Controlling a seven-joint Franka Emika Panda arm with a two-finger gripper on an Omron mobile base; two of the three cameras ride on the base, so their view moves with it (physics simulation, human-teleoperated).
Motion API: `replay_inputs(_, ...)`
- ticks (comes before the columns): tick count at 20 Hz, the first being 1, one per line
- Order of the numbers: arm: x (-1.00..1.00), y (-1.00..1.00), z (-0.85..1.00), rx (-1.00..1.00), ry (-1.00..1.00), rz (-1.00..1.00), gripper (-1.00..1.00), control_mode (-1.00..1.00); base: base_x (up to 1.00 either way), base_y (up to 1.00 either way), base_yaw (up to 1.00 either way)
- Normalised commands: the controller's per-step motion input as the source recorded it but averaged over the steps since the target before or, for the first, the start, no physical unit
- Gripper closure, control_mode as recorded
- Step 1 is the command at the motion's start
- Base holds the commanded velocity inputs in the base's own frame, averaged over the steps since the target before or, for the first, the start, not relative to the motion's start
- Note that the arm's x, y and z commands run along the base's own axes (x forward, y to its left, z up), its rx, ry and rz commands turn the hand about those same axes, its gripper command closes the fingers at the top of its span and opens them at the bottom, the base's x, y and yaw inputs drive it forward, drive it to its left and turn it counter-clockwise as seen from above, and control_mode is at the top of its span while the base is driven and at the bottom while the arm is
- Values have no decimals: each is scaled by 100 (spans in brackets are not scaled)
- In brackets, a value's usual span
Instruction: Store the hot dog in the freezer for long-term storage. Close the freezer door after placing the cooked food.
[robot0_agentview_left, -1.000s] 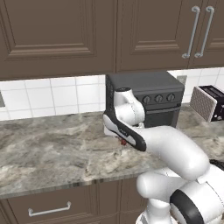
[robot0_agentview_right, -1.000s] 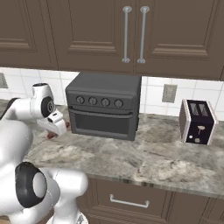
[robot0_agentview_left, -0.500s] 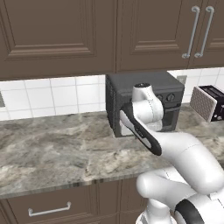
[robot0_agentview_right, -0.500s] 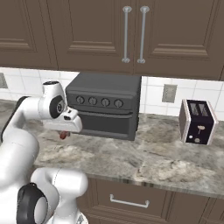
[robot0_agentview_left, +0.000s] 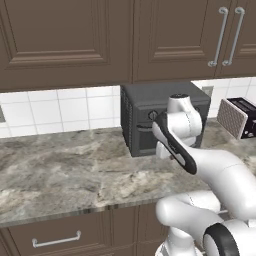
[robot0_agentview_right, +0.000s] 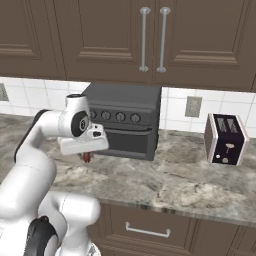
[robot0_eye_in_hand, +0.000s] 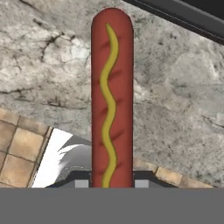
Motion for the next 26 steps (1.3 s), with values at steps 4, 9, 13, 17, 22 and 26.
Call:
replay_inputs(4,0,-32,0,3,27,29,100,-100,0,0,0)
replay_inputs(9,-33,-9,18,4,30,15,100,-100,0,0,0)
replay_inputs(13,-63,0,23,2,25,5,100,-100,0,0,0)
replay_inputs(17,-91,0,21,1,2,7,100,-100,0,0,0)
replay_inputs(22,-90,0,31,1,-22,12,100,-100,0,0,0)
replay_inputs(26,-67,0,53,0,-30,10,100,-100,0,0,0)
